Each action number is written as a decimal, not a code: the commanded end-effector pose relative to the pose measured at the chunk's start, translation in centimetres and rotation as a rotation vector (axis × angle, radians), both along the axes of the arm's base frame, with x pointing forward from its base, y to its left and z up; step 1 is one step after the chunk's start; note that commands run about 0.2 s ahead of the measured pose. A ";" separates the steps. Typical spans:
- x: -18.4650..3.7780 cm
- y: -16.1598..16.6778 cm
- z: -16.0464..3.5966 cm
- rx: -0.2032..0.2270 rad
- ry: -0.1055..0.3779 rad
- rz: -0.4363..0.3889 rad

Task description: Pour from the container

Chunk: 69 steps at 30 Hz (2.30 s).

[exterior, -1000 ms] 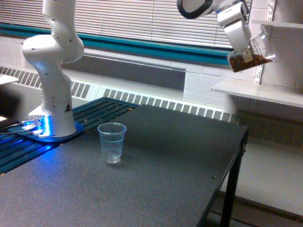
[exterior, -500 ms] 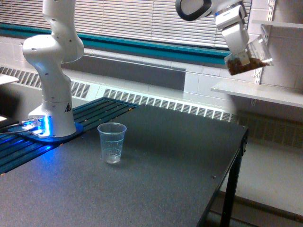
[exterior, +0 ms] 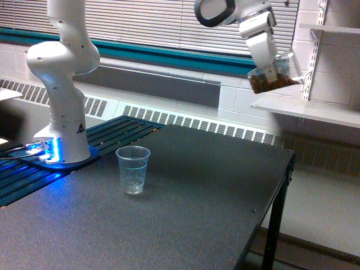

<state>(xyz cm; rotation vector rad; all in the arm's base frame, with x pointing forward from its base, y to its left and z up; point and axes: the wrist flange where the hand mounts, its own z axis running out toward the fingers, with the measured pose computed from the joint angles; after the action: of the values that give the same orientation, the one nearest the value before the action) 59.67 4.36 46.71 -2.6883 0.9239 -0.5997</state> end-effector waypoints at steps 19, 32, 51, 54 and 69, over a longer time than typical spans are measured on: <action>-9.7 -2.6 0.6 -0.077 0.033 0.004; -15.1 -2.0 0.1 -0.113 0.083 0.025; -20.9 -2.6 0.6 -0.161 0.156 0.032; -21.5 -2.9 0.7 -0.166 0.164 0.027; -24.6 -3.9 0.1 -0.172 0.234 -0.006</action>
<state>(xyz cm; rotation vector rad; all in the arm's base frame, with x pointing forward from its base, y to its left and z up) 35.96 0.69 47.02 -2.9538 0.9503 -0.4136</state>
